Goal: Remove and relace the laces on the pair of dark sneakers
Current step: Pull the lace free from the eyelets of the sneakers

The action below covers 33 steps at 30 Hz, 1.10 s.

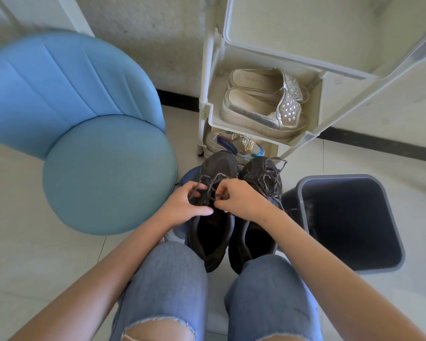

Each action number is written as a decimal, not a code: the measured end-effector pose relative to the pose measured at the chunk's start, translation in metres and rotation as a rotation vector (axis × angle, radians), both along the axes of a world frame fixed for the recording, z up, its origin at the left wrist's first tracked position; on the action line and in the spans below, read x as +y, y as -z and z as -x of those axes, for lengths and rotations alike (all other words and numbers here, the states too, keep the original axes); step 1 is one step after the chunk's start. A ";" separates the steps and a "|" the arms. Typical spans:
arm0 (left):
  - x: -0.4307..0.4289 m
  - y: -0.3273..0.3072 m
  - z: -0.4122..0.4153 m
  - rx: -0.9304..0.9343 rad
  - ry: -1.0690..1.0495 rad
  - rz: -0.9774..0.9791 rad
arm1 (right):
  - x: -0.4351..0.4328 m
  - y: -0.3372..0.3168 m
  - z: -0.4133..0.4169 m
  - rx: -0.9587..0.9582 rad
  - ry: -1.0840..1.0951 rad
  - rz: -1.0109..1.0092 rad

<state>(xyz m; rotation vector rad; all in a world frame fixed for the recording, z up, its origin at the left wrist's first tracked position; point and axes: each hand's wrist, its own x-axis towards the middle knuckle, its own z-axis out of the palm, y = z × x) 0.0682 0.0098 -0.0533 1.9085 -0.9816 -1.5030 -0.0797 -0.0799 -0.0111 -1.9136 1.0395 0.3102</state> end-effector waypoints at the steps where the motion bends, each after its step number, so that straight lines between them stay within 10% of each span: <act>1: 0.000 0.000 0.000 0.005 0.005 0.000 | 0.002 -0.004 0.000 -0.017 0.048 -0.067; 6: -0.002 -0.004 0.001 0.017 0.033 0.046 | 0.011 -0.041 0.011 -0.455 0.127 -0.724; 10: -0.001 -0.003 0.000 0.040 0.026 0.025 | -0.005 -0.052 0.032 -0.451 -0.023 -0.873; 17: 0.000 -0.005 0.001 0.064 0.025 0.038 | -0.038 -0.013 0.053 -0.114 0.271 0.023; 25: -0.003 -0.009 0.005 -0.075 0.046 0.038 | -0.046 -0.003 0.048 0.058 0.411 0.509; 33: -0.005 -0.017 0.011 -0.363 0.233 0.202 | -0.047 -0.020 0.041 -0.191 0.502 0.442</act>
